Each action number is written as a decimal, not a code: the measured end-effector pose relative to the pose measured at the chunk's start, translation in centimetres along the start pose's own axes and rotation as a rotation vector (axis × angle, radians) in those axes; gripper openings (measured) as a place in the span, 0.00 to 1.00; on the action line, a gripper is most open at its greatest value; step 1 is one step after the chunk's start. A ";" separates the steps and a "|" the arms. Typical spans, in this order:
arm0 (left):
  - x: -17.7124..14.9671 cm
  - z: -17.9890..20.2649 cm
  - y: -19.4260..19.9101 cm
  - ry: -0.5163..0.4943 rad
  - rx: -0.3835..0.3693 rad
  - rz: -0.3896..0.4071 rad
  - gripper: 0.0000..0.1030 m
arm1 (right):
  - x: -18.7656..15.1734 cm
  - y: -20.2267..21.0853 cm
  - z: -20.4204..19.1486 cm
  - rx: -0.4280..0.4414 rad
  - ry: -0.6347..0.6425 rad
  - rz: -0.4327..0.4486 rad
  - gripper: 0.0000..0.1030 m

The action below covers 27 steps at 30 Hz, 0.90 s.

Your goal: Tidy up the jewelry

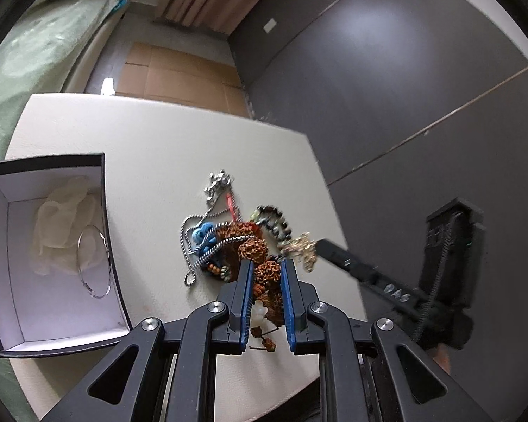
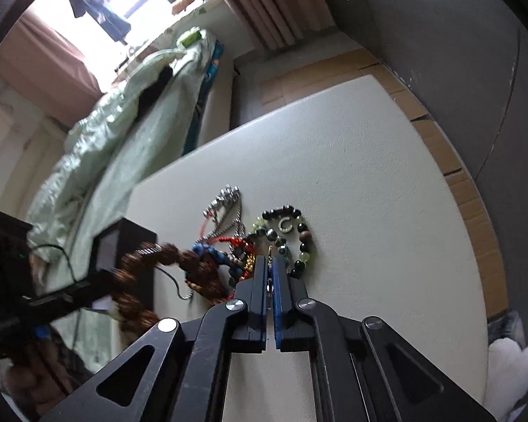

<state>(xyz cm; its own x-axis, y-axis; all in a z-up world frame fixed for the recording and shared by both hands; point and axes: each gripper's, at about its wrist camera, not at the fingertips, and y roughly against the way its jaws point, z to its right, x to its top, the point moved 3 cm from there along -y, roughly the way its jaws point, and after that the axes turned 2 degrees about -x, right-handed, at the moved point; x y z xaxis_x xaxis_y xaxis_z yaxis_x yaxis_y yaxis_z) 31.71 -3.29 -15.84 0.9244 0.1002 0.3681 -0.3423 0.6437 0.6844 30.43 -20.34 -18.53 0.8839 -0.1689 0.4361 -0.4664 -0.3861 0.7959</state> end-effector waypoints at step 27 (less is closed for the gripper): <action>1.7 1.5 13.1 -0.066 -0.214 0.349 0.15 | 1.3 3.4 -5.1 0.185 0.047 0.147 0.04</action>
<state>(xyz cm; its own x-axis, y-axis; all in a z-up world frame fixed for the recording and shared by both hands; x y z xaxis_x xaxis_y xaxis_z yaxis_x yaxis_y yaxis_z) 28.55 4.13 -5.29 0.7437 0.2964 0.5992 -0.5846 0.7231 0.3678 29.82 -17.28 -13.10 0.8022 -0.1954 0.5641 -0.5722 -0.5210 0.6333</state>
